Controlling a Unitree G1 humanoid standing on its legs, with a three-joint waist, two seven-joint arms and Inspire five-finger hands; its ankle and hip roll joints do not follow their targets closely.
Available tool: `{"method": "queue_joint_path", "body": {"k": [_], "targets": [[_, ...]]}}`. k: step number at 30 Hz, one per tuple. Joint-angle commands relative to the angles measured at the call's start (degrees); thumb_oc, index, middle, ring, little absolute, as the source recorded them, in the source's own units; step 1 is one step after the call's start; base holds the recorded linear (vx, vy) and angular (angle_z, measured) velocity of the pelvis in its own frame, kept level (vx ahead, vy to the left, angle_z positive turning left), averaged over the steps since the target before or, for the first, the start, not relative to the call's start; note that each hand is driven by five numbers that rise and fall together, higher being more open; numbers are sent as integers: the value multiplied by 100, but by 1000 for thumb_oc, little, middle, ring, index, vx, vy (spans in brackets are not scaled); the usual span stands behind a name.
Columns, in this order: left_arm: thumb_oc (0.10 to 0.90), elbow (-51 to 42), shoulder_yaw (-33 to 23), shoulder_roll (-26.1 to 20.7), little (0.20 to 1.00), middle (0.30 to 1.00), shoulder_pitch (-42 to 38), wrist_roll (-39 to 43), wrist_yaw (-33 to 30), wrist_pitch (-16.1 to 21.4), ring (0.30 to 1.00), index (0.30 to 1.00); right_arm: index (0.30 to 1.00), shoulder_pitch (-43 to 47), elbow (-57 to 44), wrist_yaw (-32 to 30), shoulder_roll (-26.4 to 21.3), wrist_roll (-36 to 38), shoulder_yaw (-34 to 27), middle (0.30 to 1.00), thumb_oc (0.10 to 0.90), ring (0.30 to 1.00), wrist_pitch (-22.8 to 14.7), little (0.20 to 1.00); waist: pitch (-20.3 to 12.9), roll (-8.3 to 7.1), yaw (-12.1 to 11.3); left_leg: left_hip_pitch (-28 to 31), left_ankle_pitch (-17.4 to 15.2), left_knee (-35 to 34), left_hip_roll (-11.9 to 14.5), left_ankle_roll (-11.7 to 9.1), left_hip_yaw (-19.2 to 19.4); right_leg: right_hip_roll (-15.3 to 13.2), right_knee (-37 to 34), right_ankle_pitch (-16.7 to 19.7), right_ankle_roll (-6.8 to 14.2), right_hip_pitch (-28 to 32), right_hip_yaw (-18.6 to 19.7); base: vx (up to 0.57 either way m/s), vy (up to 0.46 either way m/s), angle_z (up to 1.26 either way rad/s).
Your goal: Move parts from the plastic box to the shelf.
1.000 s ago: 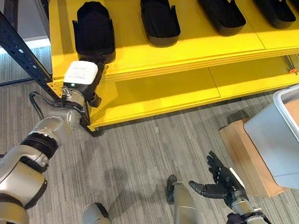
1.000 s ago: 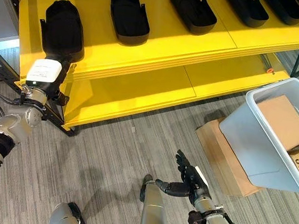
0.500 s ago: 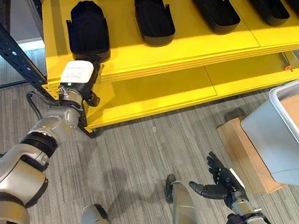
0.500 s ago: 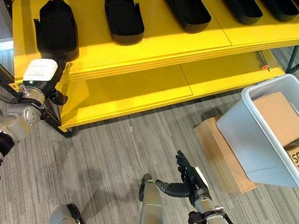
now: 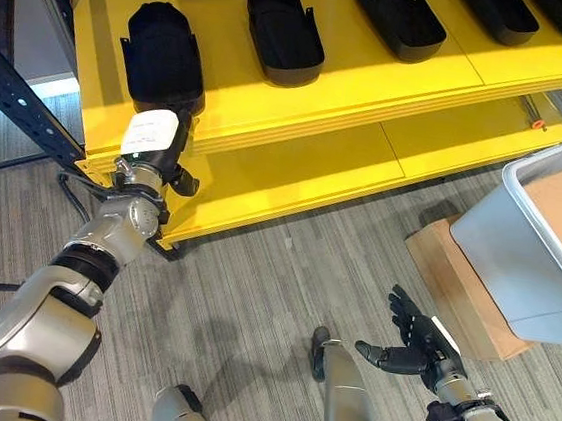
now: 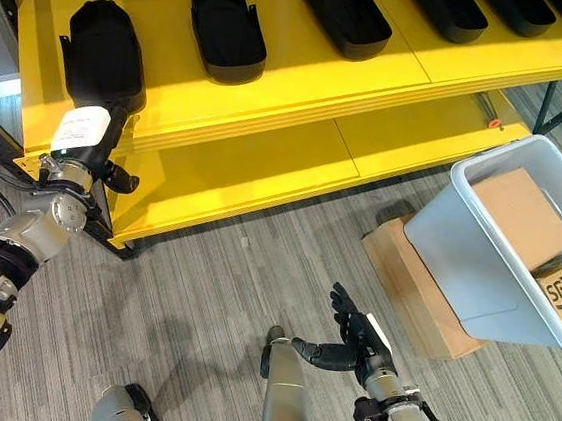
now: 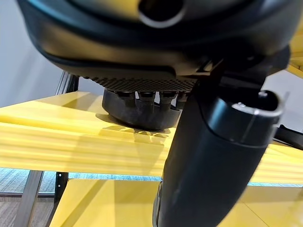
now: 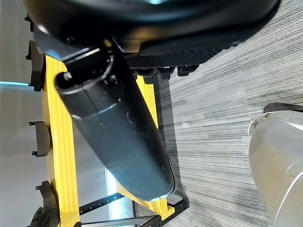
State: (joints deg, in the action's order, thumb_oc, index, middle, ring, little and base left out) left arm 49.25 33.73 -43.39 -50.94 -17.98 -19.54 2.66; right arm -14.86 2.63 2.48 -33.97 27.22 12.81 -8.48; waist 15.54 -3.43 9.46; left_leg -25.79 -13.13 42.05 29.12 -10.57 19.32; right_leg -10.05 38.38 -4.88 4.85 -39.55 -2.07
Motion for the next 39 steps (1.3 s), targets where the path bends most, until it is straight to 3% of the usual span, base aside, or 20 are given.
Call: {"method": "queue_joint_path", "body": {"k": [1,39], "targets": [[900,251,-435,58,1000,1000,-755,448,-401,189,1000,1000,1000,47,-272,-30,-263,147,-83,1000,900,1000,-515,1000,-352,81,29,-424,689,-112,194,-94,-499,-385,-65,-260,472,724,304,0,0,0],[900,1036,-670,361,1000,1000,-1135,1706,-386,348,1000,1000,1000,35,-155,29,-301,240,85,1000,900,1000,-474,1000,-441,54,133,-425,694,-97,254,-112,-469,-343,-44,-198,495,643,398,0,1,-1]]}}
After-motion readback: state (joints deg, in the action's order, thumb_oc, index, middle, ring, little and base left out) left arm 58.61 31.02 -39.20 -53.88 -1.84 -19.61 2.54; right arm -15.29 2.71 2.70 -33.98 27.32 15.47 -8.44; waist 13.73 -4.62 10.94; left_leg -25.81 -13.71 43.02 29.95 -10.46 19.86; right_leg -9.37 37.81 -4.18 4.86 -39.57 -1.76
